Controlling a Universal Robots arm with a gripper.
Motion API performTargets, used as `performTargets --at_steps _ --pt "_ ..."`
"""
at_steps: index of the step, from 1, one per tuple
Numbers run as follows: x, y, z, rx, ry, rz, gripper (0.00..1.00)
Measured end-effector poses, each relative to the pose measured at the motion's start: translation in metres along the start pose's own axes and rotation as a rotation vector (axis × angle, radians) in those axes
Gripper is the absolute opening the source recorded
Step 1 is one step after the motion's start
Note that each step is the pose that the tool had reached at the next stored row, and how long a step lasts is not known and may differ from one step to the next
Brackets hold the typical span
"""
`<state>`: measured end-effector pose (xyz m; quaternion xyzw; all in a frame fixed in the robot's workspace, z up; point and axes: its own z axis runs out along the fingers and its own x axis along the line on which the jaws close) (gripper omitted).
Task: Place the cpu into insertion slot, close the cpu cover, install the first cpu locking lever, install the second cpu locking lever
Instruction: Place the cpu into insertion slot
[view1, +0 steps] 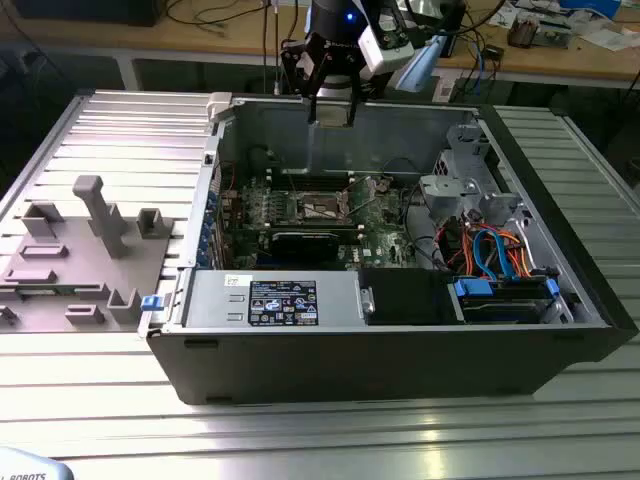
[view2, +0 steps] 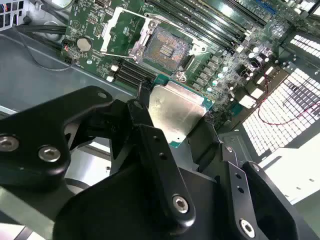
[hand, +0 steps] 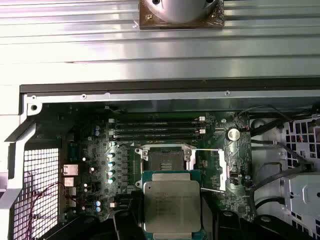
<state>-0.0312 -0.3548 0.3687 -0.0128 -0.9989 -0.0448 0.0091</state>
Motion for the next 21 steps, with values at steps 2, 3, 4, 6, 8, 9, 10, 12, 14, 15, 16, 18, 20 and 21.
performTargets --at_steps 2,3,4,6,8,9,10,12,14,15,16,18,20,21 --pt "0.0 0.0 0.0 0.0 0.0 0.0 0.55" --pt "0.0 -0.0001 0.0 0.0001 0.0001 0.0 0.55" --pt "0.0001 -0.0002 0.0002 0.0002 0.0001 0.0 0.55" --pt "0.0001 -0.0003 0.0014 0.0 0.0 0.0 0.55" --pt "0.0001 -0.0003 0.0018 0.0001 0.0001 0.0 0.55" --pt "0.0001 -0.0003 0.002 0.0001 0.0 0.0 0.55" --pt "0.0001 -0.0003 0.0022 0.0001 0.0001 0.0 0.55" --pt "0.0001 -0.0004 0.0026 0.0 0.0001 0.0 0.55" --pt "0.0001 -0.0004 0.0031 0.0 0.0001 0.0 0.55" --pt "0.0001 -0.0004 0.0033 0.0001 0.0001 0.0 0.55" --pt "0.0001 -0.0005 0.0039 0.0 0.0 0.0 0.55" --pt "0.0001 -0.0005 0.0045 0.0001 0.0001 0.0 0.55" --pt "0.0001 -0.0006 0.0049 0.0 0.0 0.0 0.55" --pt "0.0001 -0.0006 0.0052 0.0 0.0001 0.0 0.55"
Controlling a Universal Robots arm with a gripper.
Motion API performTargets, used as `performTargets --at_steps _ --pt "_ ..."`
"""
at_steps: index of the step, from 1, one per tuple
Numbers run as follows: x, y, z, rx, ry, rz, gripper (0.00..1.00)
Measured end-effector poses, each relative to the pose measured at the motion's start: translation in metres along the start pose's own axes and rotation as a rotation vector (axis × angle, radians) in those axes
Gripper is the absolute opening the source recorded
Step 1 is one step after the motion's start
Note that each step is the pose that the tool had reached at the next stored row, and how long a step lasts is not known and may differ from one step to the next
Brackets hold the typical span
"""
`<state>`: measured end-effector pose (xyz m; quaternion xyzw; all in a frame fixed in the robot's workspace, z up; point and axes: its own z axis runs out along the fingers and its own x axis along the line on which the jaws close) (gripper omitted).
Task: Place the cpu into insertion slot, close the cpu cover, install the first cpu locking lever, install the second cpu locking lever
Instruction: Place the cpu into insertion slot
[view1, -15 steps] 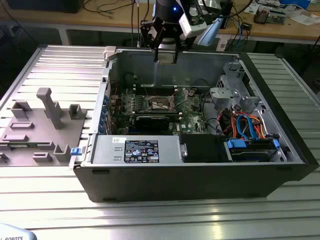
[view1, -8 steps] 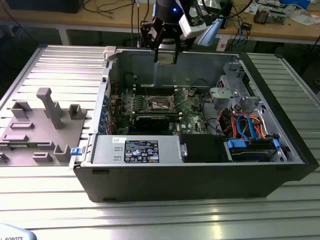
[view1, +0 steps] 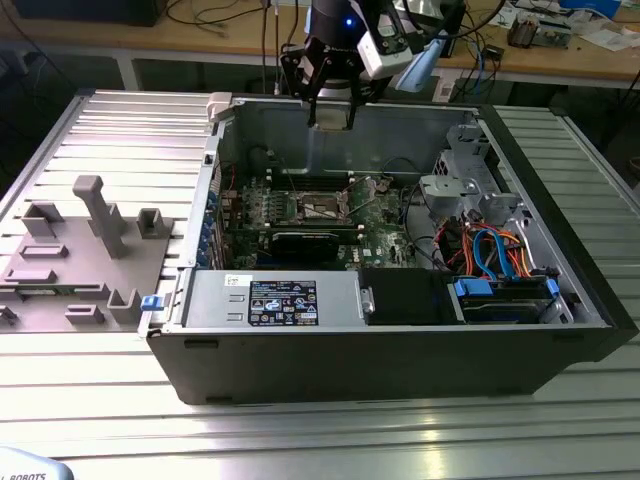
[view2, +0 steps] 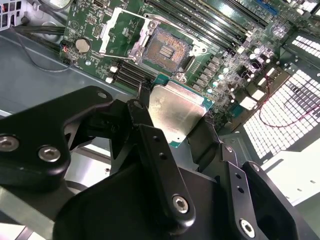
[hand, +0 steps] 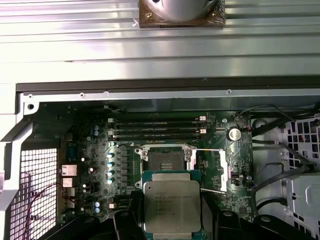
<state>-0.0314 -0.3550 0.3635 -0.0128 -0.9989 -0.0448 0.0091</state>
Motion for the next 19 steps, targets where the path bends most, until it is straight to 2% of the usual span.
performTargets --at_steps 19 --pt "-0.0001 -0.0004 0.0044 -0.0001 -0.0001 0.0 0.55"
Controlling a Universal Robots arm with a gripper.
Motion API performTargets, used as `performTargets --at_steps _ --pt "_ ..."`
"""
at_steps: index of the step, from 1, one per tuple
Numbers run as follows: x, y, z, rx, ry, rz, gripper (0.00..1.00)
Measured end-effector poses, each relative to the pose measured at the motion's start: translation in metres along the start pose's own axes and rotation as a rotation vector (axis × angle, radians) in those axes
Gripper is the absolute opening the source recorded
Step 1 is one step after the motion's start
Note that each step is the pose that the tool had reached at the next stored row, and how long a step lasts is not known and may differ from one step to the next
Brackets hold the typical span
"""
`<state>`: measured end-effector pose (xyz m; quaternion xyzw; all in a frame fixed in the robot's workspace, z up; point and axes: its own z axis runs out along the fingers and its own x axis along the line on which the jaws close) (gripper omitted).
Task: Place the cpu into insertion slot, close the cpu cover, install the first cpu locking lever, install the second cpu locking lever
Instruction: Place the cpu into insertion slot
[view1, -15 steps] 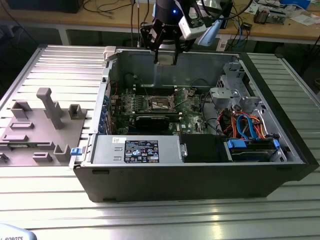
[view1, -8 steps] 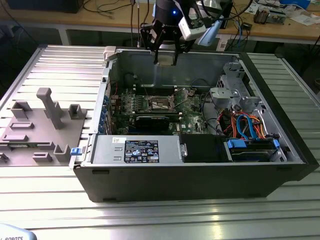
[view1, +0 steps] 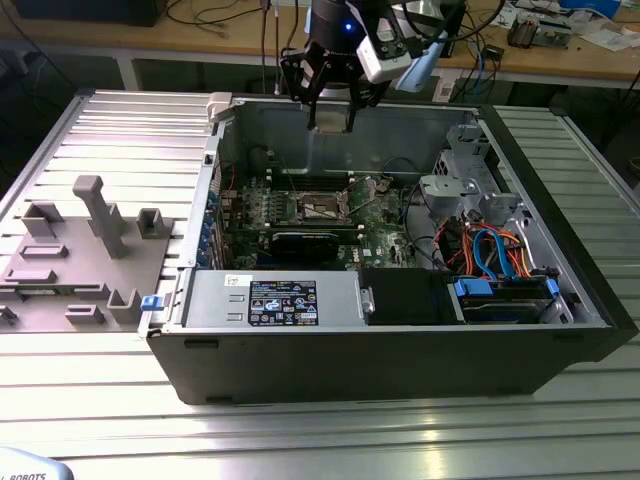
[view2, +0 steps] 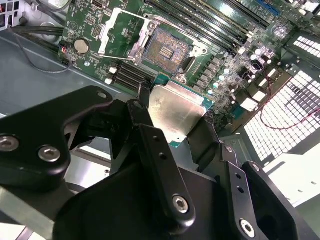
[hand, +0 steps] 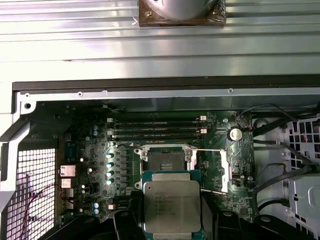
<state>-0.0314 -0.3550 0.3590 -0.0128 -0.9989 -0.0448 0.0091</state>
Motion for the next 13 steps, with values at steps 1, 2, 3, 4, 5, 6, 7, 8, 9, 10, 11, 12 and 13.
performTargets --at_steps 1,2,3,4,5,6,7,8,9,10,11,12,13 --pt "0.0 0.0 0.0003 0.0 0.0 0.0 0.55" --pt "0.0 -0.0001 0.0008 0.0 0.0 0.0 0.55" --pt "0.0 -0.0001 0.001 0.0 0.0 0.0 0.55" --pt "0.0 -0.0001 0.0012 0.0 0.0 0.0 0.55" --pt "0.0 -0.0001 0.0014 0.0001 0.0 0.0 0.55" --pt "0.0 -0.0001 0.0015 0.0001 0.0001 0.0 0.55" --pt "0.0 -0.0002 0.0018 0.0 0.0001 0.0 0.55" --pt "0.0 -0.0002 0.0021 0.0001 0.0 0.0 0.55" --pt "0.0 -0.0002 0.0023 0.0 0.0 0.0 0.55" --pt "0.0 -0.0002 0.0025 0.0 0.0 0.0 0.55" --pt "-0.0001 -0.0003 0.0028 0.0 0.0 0.0 0.55" --pt "-0.0001 -0.0003 0.0031 0.0 0.0 0.0 0.55" --pt "-0.0001 -0.0003 0.0033 0.0001 0.0001 0.0 0.55"
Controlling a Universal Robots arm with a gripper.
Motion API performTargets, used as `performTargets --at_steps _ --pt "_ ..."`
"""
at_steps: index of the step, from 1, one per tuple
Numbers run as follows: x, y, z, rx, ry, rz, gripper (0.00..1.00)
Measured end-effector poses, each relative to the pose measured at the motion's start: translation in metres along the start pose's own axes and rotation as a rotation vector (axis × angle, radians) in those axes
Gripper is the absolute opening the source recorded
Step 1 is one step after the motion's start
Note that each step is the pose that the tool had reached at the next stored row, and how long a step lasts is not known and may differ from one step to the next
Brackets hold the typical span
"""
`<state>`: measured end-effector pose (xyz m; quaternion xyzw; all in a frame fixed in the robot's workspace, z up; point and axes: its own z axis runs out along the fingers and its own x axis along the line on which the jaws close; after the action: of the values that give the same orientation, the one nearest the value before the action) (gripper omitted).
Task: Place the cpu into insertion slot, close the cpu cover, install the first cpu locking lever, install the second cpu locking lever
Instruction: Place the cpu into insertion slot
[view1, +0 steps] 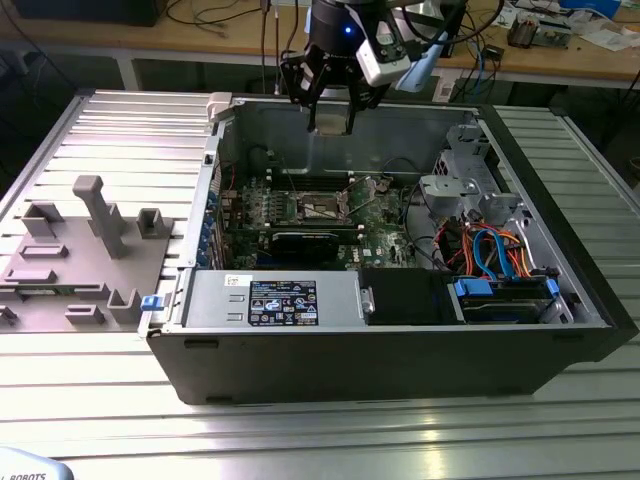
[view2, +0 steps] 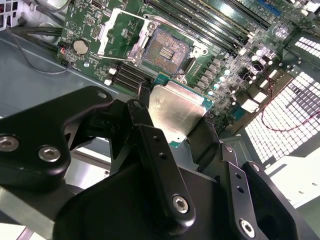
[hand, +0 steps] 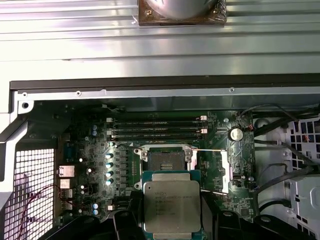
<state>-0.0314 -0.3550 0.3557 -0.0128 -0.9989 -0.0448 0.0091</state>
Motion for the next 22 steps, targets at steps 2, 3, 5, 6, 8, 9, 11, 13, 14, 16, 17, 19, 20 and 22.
performTargets --at_steps 2,3,5,6,8,9,11,13,14,16,17,19,20,22 --pt "0.0 0.0 0.0004 0.0 0.0 0.0 0.55" --pt "0.0 0.0 0.0006 0.0 0.0 0.0 0.55" --pt "0.0 -0.0001 0.001 0.0 0.0 0.0 0.55" --pt "0.0 -0.0001 0.0012 0.0 0.0 0.0 0.55" --pt "0.0 -0.0002 0.0017 0.0 0.0 0.0 0.55" --pt "0.0 -0.0002 0.0021 0.0 0.0 0.0 0.55" --pt "0.0 -0.0002 0.0026 0.0 0.0 0.0 0.55" --pt "-0.0001 -0.0003 0.0031 0.0 0.0 0.0 0.55" --pt "-0.0001 -0.0003 0.0036 0.0 -0.0001 0.0 0.55" --pt "-0.0001 -0.0004 0.0041 0.0 0.0 0.0 0.55" --pt "-0.0001 -0.0004 0.0044 0.0 0.0 0.0 0.55" --pt "-0.0001 -0.0004 0.0048 0.0 0.0 0.0 0.55" --pt "-0.0001 -0.0004 0.0051 0.0 0.0 0.0 0.55" --pt "-0.0001 -0.0005 0.0057 0.0 0.0 0.0 0.55"
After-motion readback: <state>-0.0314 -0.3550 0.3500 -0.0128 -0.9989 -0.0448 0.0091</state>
